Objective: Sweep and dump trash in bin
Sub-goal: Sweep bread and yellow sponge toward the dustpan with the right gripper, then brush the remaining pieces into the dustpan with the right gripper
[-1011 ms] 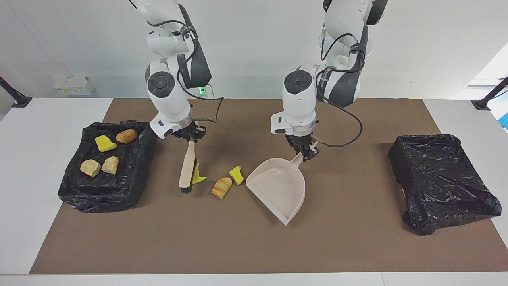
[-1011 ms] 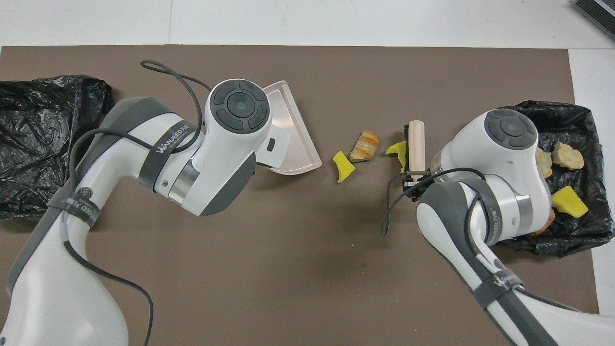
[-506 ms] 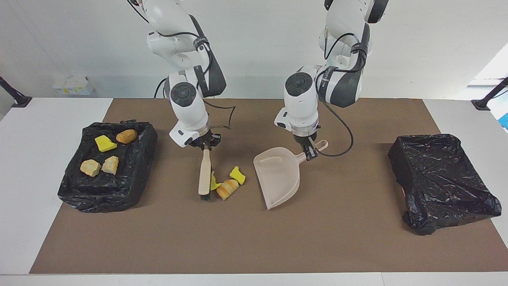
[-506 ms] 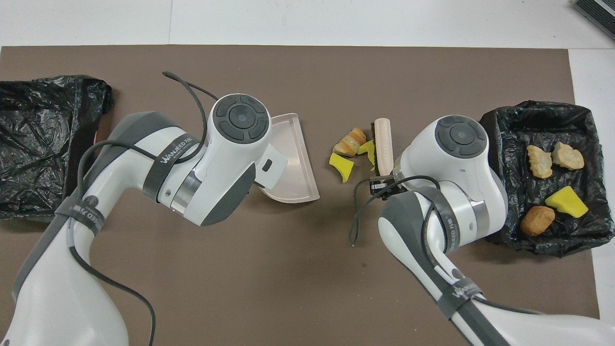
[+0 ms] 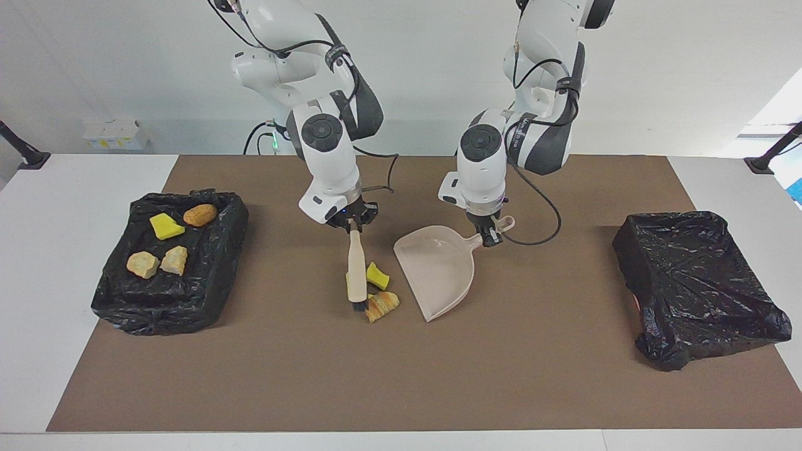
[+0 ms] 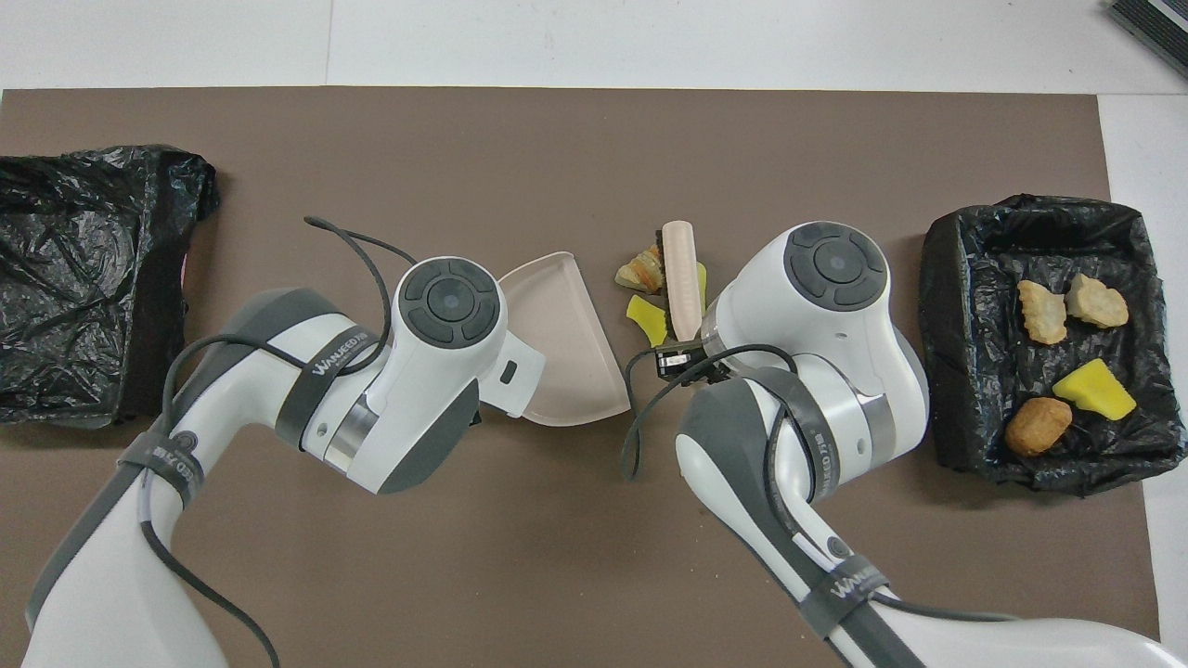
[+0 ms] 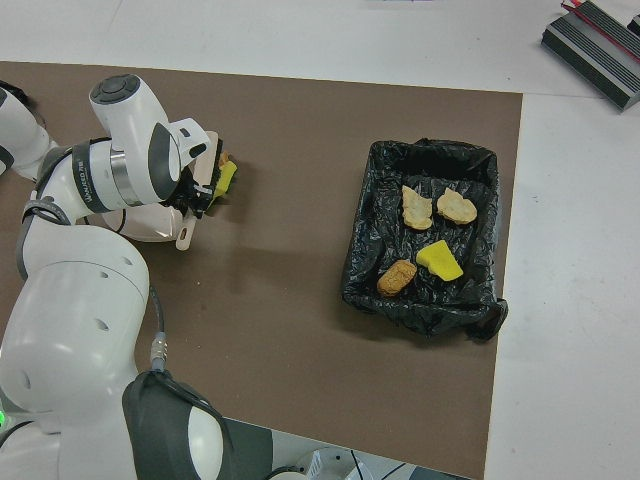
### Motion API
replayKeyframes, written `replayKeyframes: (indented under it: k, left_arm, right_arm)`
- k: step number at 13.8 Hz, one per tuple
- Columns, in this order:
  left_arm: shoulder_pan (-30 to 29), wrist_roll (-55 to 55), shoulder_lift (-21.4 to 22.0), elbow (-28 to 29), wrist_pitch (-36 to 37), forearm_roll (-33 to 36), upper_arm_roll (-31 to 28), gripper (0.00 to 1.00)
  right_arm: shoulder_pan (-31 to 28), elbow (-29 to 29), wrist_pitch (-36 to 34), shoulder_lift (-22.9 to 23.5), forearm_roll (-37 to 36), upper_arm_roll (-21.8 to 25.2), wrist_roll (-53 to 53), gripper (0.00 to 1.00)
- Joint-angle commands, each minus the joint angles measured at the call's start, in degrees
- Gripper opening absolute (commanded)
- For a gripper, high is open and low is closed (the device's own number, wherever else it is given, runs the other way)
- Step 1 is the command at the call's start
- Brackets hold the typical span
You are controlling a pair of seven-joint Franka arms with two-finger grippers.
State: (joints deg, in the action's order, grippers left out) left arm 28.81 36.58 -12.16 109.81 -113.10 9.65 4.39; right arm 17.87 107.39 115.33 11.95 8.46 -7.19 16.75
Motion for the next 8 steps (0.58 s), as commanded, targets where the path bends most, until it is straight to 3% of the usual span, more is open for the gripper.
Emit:
replayKeyframes:
  k: [1, 5, 8]
  left_arm:
    - [1.34, -0.37, 4.34, 5.50, -1.68, -0.69, -0.52, 0.00]
    - [1.34, -0.45, 4.25, 5.50, -2.39, -0.69, -0.52, 0.00]
    - [1.34, -1.16, 4.34, 5.50, -2.65, -0.69, -0.44, 0.00]
  right_arm:
    - [1.72, -4.19, 0.43, 2.02, 5.75, -0.37, 0.56, 0.00]
    - [0.95, -8.68, -2.20, 2.81, 9.47, -0.28, 0.56, 0.00]
    - [-0.64, -13.68, -9.67, 2.99, 7.89, 0.42, 0.48, 0.00]
